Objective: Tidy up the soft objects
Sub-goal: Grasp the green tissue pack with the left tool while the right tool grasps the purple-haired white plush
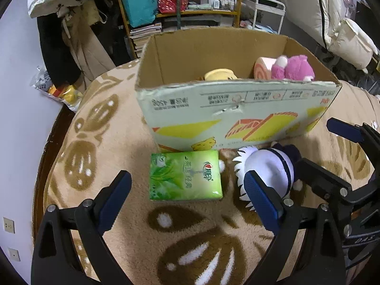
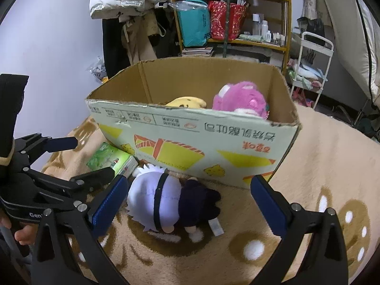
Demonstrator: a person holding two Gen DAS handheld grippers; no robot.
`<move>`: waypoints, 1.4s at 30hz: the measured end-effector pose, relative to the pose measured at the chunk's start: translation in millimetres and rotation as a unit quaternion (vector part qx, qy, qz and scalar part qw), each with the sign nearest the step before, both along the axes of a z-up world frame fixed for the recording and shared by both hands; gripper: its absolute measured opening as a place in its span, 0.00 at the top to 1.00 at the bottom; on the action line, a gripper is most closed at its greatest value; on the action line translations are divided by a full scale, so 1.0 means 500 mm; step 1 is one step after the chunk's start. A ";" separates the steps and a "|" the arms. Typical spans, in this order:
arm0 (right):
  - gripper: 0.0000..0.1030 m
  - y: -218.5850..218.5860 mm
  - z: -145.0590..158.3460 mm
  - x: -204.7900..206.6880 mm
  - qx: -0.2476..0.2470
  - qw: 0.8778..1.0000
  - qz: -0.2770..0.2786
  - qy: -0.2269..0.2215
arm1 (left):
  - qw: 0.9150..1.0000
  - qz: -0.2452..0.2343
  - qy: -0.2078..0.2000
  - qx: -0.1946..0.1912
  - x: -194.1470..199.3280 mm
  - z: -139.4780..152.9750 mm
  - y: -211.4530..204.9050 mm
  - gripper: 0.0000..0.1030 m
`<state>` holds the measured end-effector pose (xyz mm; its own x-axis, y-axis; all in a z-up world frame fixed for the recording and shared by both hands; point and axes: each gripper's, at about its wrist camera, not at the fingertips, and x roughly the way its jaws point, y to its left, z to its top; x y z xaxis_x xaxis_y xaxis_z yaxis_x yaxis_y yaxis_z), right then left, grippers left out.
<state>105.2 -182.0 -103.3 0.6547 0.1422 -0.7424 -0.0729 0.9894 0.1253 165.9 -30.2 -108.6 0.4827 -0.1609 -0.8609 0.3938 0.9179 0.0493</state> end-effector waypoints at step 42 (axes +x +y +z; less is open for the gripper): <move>0.00 0.006 -0.116 0.081 0.095 0.991 0.016 0.090 | 0.998 -0.049 0.008 0.037 0.018 -0.110 -0.014 0.26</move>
<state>145.9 -179.0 -161.5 0.5068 0.3097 -0.8045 -0.0637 0.9441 0.3234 175.1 -37.2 -163.5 0.4530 -0.1429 -0.8800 0.4828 0.8691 0.1074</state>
